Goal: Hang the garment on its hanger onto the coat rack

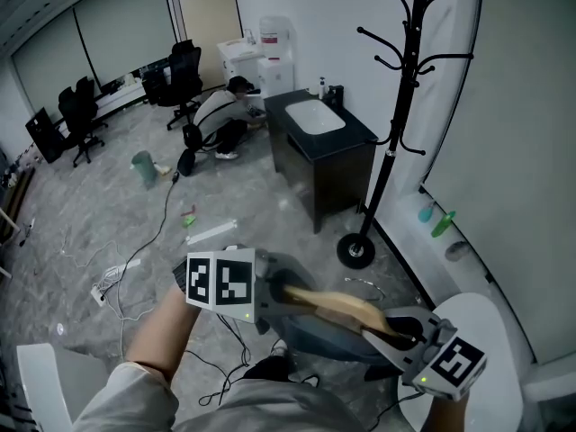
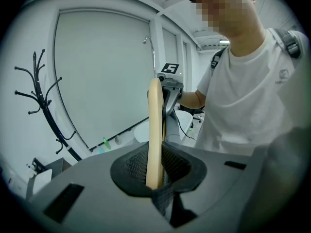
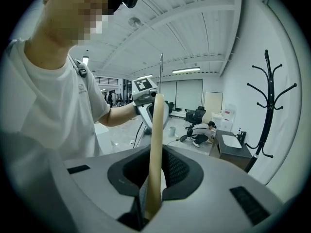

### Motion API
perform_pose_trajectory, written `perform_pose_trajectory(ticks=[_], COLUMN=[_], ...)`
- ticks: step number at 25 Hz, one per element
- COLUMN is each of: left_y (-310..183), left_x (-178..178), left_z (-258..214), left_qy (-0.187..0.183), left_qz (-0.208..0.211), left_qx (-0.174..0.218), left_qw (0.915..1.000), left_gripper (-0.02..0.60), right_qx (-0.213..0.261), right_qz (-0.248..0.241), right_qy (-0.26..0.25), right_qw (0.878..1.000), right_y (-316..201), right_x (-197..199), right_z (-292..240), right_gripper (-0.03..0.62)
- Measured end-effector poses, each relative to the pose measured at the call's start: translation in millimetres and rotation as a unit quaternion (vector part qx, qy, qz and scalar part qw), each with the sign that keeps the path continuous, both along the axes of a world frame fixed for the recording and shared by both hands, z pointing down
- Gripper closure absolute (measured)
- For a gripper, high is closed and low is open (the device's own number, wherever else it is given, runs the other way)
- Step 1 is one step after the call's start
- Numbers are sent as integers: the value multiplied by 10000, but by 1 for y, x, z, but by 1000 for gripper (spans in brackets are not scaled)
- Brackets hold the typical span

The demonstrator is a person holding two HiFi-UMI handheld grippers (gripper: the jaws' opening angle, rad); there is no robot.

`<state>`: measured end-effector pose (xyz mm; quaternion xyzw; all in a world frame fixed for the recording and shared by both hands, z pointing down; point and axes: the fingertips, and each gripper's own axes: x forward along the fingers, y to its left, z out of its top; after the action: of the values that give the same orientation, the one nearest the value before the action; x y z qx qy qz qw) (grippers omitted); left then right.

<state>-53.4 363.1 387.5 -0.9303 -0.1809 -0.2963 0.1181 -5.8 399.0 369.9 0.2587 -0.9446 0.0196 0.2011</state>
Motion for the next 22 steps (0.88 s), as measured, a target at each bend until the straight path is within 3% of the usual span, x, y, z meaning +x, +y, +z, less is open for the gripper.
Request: perform_pose_trajectory(ticks=[9, 22], left_y=[-58, -222], left_x=[-4, -23], left_z=[3, -1], left_qy=[51, 119], left_qz=[204, 792], left_qx=[32, 74], left_qw=[9998, 9968], left_gripper=[531, 531], right_qx=[-35, -3], right_qz=[202, 828], right_qy=[-41, -120], right_qw=[9998, 9965], right_y=[-56, -215], right_x=[-6, -31], right_z=[3, -3], right_gripper=[537, 537])
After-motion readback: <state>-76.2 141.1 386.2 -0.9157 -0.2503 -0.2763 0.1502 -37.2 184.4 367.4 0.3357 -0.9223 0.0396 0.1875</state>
